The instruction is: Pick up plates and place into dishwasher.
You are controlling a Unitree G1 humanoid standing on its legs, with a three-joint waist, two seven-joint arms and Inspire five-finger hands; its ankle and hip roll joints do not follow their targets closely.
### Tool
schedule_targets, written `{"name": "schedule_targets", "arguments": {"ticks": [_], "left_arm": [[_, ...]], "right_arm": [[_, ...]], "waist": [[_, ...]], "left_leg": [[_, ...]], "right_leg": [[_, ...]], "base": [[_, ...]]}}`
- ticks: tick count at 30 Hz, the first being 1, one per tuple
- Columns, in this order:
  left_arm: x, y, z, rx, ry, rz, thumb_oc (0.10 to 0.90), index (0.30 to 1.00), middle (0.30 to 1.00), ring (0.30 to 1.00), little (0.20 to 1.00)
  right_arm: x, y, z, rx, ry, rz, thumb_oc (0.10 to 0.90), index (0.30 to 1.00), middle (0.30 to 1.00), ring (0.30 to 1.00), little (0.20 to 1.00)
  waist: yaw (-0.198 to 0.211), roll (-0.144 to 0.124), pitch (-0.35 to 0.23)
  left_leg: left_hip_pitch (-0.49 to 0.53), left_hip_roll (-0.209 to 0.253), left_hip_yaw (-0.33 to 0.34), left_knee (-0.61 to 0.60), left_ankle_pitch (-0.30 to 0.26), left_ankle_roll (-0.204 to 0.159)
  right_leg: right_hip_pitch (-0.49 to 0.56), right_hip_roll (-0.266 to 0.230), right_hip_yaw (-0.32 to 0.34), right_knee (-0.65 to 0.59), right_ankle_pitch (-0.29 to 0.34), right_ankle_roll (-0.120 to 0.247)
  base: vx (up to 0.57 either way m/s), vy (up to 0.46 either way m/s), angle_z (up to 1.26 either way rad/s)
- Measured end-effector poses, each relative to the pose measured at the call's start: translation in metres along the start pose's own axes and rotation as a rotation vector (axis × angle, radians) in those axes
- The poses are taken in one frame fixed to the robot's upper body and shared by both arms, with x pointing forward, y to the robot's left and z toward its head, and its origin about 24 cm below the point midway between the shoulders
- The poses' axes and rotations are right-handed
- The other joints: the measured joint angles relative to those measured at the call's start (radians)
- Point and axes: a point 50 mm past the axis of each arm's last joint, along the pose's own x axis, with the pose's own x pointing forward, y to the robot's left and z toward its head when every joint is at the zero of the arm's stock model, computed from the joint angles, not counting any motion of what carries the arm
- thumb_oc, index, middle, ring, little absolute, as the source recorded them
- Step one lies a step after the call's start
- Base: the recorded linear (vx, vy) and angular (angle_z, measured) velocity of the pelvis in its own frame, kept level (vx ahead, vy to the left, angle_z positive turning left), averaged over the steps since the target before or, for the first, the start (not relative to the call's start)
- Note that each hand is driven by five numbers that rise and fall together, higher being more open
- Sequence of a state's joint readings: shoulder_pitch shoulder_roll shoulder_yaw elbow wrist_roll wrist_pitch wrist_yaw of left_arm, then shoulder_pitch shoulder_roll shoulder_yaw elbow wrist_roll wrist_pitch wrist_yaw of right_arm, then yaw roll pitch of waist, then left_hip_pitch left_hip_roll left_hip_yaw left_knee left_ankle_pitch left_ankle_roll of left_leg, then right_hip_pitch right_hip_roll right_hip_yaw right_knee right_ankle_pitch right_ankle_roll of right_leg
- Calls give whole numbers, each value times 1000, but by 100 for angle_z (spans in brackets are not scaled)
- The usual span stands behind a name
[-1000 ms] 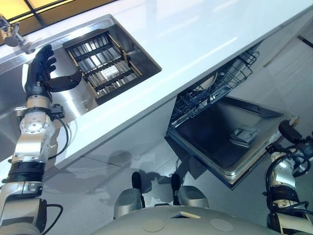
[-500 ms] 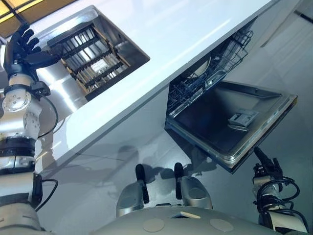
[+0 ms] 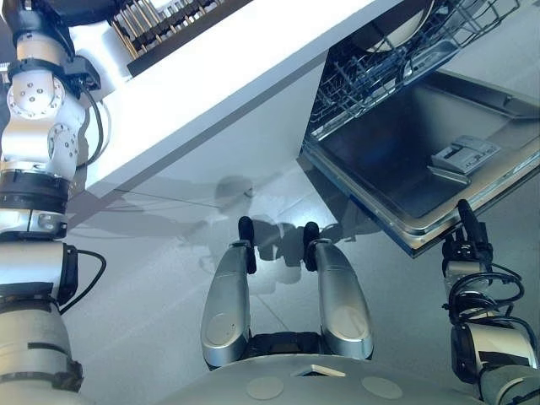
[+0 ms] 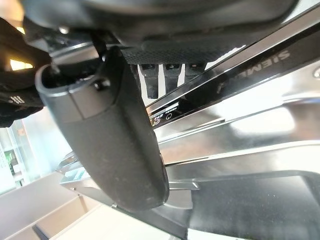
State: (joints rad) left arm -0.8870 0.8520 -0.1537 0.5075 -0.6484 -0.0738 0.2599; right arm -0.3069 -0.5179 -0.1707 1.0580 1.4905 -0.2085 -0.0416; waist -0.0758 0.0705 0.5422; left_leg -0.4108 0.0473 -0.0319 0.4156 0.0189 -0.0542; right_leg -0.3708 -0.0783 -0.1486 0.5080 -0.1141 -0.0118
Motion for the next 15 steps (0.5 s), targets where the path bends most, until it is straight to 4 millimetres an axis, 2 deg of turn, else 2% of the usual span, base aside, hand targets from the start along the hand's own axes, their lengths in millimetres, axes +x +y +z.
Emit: {"name": "schedule_targets", "arguments": {"ticks": [5,8,11,15], "left_arm": [[-1,7,0,0,-2,17,800,900,900,900,900],[-5,20,-1,-20,-21,60,800,900,900,900,900],[-8,23,-6,-17,-7,74,800,900,900,900,900],[-9,24,-9,-27,-13,72,800,900,900,900,900]], "right_arm": [[-16,-21,-3,34,47,198,800,900,900,900,900],[-30,-16,-9,71,82,347,800,900,900,900,900],[-45,7,-16,111,118,514,800,900,900,900,900],[-74,62,-39,236,185,755,800,900,900,900,900]], "waist": [[0,0,1],[-2,-1,1],[-17,-3,2],[-38,-4,1]], "left_leg": [[-5,0,-3,-24,5,-8],[10,3,-4,-49,9,-13],[44,11,-4,-81,20,-15],[76,17,-1,-122,30,-17]], "right_leg": [[-17,4,1,-4,0,0],[-11,8,-4,-37,12,-3],[20,14,-16,-81,32,4],[48,20,-26,-148,76,-1]], "base": [[16,71,-5],[50,75,-31],[37,75,-37],[52,82,-24]]}}
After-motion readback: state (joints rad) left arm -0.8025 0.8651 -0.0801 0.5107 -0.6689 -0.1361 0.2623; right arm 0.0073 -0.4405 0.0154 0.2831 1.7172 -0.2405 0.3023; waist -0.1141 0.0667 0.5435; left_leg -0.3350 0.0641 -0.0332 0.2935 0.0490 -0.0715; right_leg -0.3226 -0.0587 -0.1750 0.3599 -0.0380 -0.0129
